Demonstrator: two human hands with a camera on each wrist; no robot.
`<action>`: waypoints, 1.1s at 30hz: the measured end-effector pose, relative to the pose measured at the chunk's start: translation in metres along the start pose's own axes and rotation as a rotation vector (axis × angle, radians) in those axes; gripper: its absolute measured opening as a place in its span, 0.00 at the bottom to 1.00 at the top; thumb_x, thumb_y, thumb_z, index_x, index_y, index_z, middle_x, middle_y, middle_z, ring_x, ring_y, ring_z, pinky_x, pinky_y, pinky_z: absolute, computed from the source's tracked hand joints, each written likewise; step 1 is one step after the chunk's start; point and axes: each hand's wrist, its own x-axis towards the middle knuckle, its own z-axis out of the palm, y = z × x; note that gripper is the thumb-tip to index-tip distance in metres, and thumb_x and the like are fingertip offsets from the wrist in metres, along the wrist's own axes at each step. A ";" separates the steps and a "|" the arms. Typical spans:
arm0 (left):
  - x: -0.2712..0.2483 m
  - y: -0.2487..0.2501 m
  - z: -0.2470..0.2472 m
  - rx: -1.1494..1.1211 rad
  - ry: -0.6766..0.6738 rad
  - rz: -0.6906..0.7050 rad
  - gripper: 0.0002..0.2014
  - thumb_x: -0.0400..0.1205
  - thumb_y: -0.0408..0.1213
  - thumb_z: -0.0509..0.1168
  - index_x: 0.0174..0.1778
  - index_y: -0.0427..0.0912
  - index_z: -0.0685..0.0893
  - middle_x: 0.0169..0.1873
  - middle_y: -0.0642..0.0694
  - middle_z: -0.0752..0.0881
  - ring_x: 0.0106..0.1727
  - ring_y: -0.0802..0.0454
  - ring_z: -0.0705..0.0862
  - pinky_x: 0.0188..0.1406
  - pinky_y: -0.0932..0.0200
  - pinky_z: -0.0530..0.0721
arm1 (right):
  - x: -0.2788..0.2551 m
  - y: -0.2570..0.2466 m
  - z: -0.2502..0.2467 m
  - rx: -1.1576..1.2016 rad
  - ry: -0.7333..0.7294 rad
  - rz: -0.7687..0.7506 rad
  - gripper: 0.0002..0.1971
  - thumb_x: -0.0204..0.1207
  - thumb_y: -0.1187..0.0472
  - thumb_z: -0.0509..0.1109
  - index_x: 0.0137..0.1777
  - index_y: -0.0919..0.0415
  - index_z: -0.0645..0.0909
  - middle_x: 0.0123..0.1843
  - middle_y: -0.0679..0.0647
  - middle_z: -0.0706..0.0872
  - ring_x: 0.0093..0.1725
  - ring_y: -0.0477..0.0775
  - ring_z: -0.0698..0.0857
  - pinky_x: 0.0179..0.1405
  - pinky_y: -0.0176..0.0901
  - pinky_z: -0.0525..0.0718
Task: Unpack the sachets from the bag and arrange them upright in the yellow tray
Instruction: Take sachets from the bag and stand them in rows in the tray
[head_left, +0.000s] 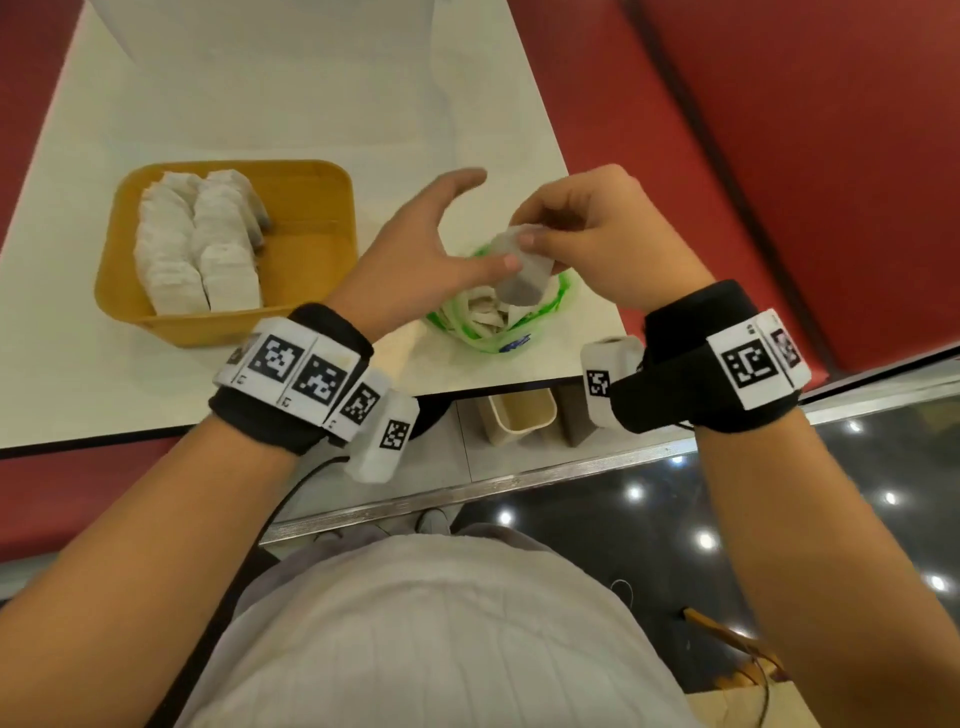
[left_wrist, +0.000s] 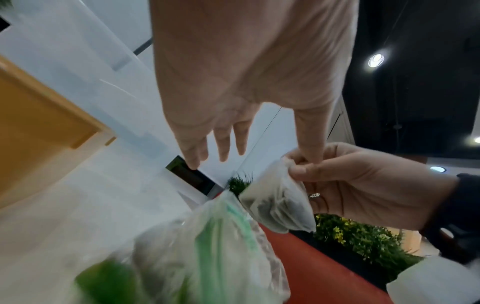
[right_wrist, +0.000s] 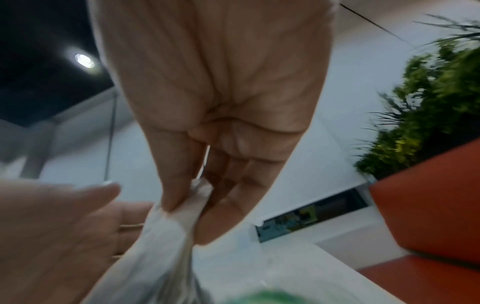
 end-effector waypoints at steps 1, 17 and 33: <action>0.001 0.007 -0.002 -0.069 -0.042 0.019 0.38 0.73 0.45 0.78 0.78 0.48 0.69 0.76 0.53 0.73 0.77 0.60 0.69 0.75 0.55 0.71 | 0.001 -0.010 -0.002 0.024 -0.035 -0.041 0.06 0.76 0.65 0.71 0.48 0.63 0.88 0.40 0.58 0.90 0.41 0.57 0.90 0.42 0.49 0.90; -0.009 -0.012 -0.022 -0.366 0.022 -0.203 0.12 0.89 0.41 0.58 0.51 0.44 0.86 0.39 0.50 0.87 0.40 0.59 0.86 0.35 0.65 0.85 | 0.007 0.029 0.054 -0.299 -0.218 0.071 0.16 0.75 0.62 0.70 0.63 0.59 0.83 0.47 0.47 0.81 0.47 0.48 0.81 0.45 0.37 0.73; -0.009 -0.014 -0.004 -0.353 -0.034 -0.314 0.10 0.87 0.38 0.60 0.54 0.41 0.86 0.53 0.42 0.89 0.42 0.53 0.89 0.36 0.61 0.89 | 0.018 0.032 0.033 -0.078 0.063 0.112 0.06 0.73 0.64 0.72 0.41 0.68 0.85 0.36 0.50 0.86 0.36 0.47 0.82 0.37 0.41 0.80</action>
